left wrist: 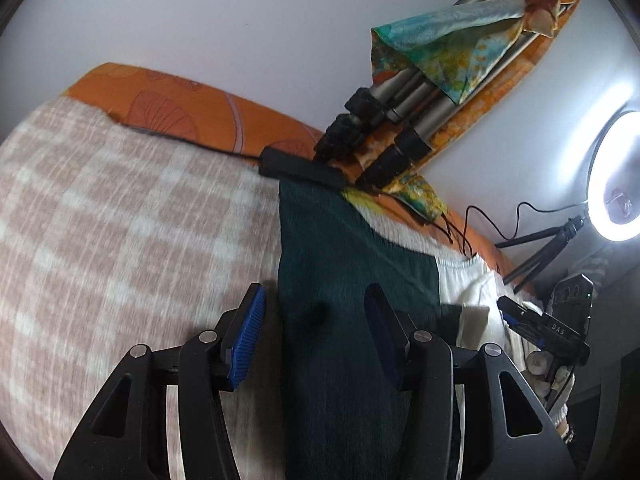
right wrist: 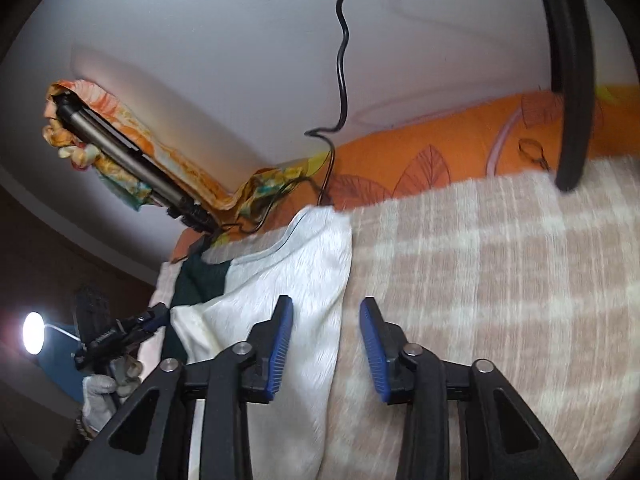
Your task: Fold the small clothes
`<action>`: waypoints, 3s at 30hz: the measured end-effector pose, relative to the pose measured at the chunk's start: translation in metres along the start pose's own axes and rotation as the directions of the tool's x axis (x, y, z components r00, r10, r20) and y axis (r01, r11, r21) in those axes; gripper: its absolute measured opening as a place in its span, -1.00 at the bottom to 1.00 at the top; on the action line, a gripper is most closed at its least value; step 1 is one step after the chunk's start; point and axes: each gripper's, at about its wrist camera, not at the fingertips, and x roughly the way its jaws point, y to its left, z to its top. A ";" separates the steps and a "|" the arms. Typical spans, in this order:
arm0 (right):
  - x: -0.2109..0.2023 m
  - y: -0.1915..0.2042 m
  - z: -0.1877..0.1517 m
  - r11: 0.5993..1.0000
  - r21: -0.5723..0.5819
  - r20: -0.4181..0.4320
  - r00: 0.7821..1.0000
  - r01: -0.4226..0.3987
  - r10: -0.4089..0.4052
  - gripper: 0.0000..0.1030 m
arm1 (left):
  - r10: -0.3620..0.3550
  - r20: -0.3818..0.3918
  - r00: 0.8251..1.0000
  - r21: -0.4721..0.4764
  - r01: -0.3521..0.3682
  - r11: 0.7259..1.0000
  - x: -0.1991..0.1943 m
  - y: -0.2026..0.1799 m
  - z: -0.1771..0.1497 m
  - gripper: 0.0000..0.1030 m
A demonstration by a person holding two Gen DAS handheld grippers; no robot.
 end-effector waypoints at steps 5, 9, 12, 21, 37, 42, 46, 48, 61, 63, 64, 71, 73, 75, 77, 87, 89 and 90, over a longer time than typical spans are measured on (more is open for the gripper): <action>0.013 0.007 0.018 0.996 -0.064 -0.008 0.998 0.059 -0.060 -0.49 | 0.013 0.008 1.000 0.025 -0.013 1.000 0.017 -0.006 0.018 -0.03; 0.022 0.011 0.025 0.995 -0.082 -0.007 0.998 0.063 -0.064 -0.43 | 0.014 0.022 1.000 0.047 -0.015 0.999 0.024 -0.010 0.022 -0.04; 0.025 0.012 0.026 0.995 -0.089 -0.004 0.999 0.053 -0.053 -0.48 | 0.060 0.044 0.997 0.112 -0.065 0.992 0.029 -0.018 0.020 -0.19; 0.025 0.022 0.027 0.991 -0.121 0.005 0.999 0.054 -0.054 -0.98 | 0.054 0.063 0.997 0.096 -0.060 0.994 0.033 -0.015 0.021 -0.96; -0.044 0.064 0.019 0.982 -0.184 0.108 0.994 0.047 -0.027 -0.99 | -0.013 0.160 0.987 0.166 -0.014 0.986 -0.038 -0.044 0.003 -0.97; -0.076 0.083 -0.001 0.979 -0.195 0.133 0.991 0.052 -0.026 -0.99 | -0.029 0.182 0.983 0.188 -0.006 0.982 -0.075 -0.056 -0.016 -0.97; -0.105 0.099 -0.025 0.974 -0.215 0.150 0.988 0.064 -0.032 -0.99 | -0.042 0.193 0.980 0.194 0.003 0.981 -0.109 -0.060 -0.038 -0.97; -0.120 0.106 -0.040 0.973 -0.220 0.159 0.987 0.067 -0.032 -0.99 | -0.043 0.198 0.979 0.200 0.003 0.980 -0.120 -0.063 -0.049 -0.97; -0.164 0.125 -0.186 0.966 -0.240 0.145 0.987 0.102 -0.068 -0.98 | -0.015 0.110 0.994 0.230 -0.011 0.973 -0.165 -0.053 -0.171 -0.97; -0.164 0.123 -0.204 0.959 -0.254 0.142 0.986 0.122 -0.087 -0.98 | -0.003 0.093 0.996 0.236 -0.019 0.972 -0.164 -0.049 -0.190 -0.97; -0.164 0.123 -0.212 0.956 -0.261 0.140 0.985 0.132 -0.098 -0.98 | 0.000 0.090 0.996 0.239 -0.021 0.971 -0.164 -0.049 -0.194 -0.97; -0.170 0.114 -0.245 0.940 -0.286 0.156 0.977 0.186 -0.146 -0.98 | 0.027 0.080 0.996 0.299 -0.049 0.953 -0.169 -0.046 -0.222 -0.96; -0.173 0.114 -0.251 0.930 -0.305 0.165 0.973 0.204 -0.160 -0.96 | 0.038 0.073 0.997 0.319 -0.059 0.946 -0.173 -0.045 -0.228 -0.96; -0.176 0.115 -0.258 0.910 -0.344 0.168 0.969 0.231 -0.183 -0.94 | 0.064 0.062 0.996 0.354 -0.082 0.932 -0.178 -0.045 -0.237 -0.87; -0.181 0.116 -0.270 0.895 -0.383 0.157 0.970 0.231 -0.183 -0.87 | 0.081 0.059 0.995 0.380 -0.097 0.920 -0.187 -0.042 -0.245 -0.75; -0.213 0.088 -0.282 0.954 -0.272 0.152 0.985 0.122 -0.082 -0.37 | 0.035 0.086 0.996 0.331 -0.062 0.942 -0.231 -0.023 -0.252 -0.72; -0.208 0.079 -0.278 0.970 -0.212 0.122 0.988 0.119 -0.094 -0.28 | 0.034 0.062 0.997 0.269 -0.050 0.962 -0.223 -0.016 -0.246 -0.55; -0.203 0.074 -0.276 0.977 -0.186 0.102 0.991 0.107 -0.089 -0.24 | 0.028 0.059 0.998 0.250 -0.042 0.967 -0.219 -0.014 -0.246 -0.52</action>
